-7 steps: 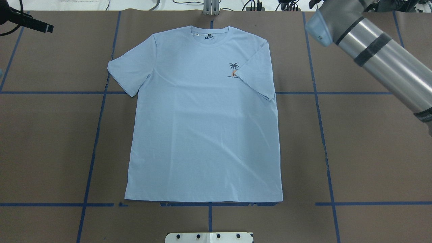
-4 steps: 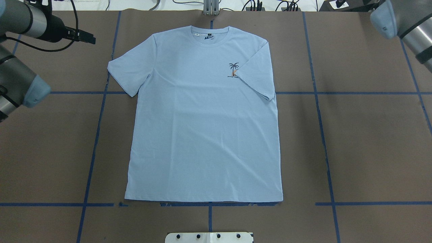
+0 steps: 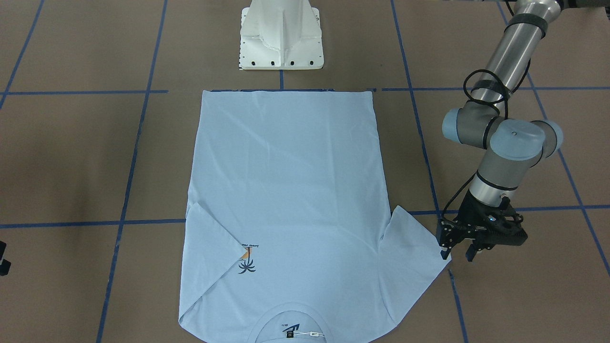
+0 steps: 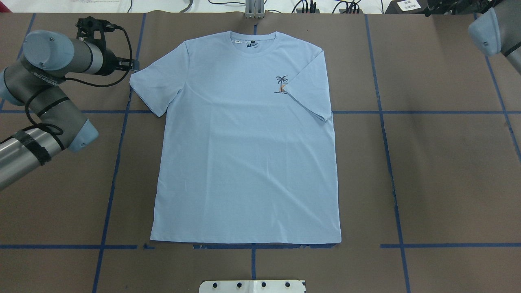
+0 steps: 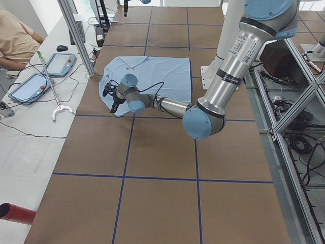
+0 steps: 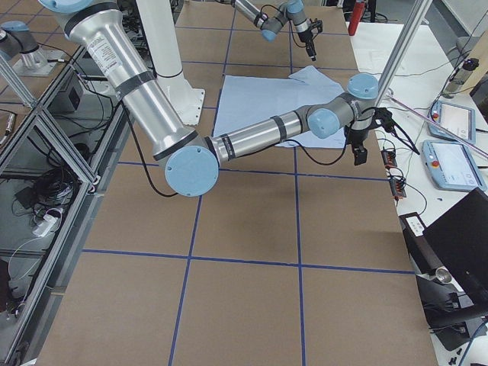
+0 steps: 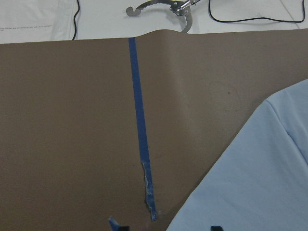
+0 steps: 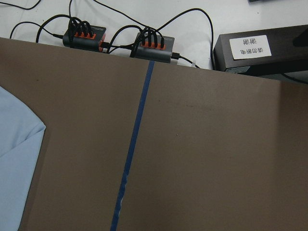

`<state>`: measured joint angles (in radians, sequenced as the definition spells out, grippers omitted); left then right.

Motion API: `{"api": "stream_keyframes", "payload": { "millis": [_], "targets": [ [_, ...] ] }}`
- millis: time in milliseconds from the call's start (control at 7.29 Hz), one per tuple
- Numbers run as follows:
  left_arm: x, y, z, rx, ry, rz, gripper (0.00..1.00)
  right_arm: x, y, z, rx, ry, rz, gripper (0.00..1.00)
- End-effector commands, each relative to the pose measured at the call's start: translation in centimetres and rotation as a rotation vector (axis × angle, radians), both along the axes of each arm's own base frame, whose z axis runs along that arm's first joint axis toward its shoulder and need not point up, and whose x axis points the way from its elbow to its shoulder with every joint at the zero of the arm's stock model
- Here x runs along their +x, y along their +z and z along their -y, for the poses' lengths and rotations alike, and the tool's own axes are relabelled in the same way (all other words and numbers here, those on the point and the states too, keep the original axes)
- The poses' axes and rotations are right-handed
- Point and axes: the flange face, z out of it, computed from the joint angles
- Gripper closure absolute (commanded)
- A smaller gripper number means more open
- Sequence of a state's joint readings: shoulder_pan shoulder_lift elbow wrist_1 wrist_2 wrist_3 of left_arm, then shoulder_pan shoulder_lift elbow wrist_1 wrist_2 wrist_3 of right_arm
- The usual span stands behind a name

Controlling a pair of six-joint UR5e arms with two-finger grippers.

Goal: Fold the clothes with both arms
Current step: 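Withdraw the right gripper while moving the left gripper to the other sleeve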

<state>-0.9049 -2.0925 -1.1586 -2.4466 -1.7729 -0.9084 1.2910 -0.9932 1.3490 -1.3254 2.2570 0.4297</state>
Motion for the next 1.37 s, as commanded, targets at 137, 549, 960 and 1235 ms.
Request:
{"api": "stream_keyframes", "payload": {
  "millis": [137, 549, 960, 1235],
  "targets": [
    [2.0, 1.4, -0.7, -0.002, 0.006, 0.021, 0.41, 0.0, 0.7, -0.2, -0.004, 0.002, -0.006, 0.0],
    [2.3, 1.9, -1.2, -0.003, 0.015, 0.025, 0.47, -0.2, 0.9, -0.2, -0.01, 0.0, -0.007, 0.0],
    [2.3, 2.0, -1.2, -0.004, 0.015, 0.029, 0.61, -0.4, 1.0, -0.2, -0.012, -0.002, -0.007, 0.0],
    [3.0, 1.7, -1.4, 0.001, 0.027, 0.029, 1.0, -0.4, 1.1, -0.2, -0.014, -0.002, -0.008, 0.0]
  ]
}}
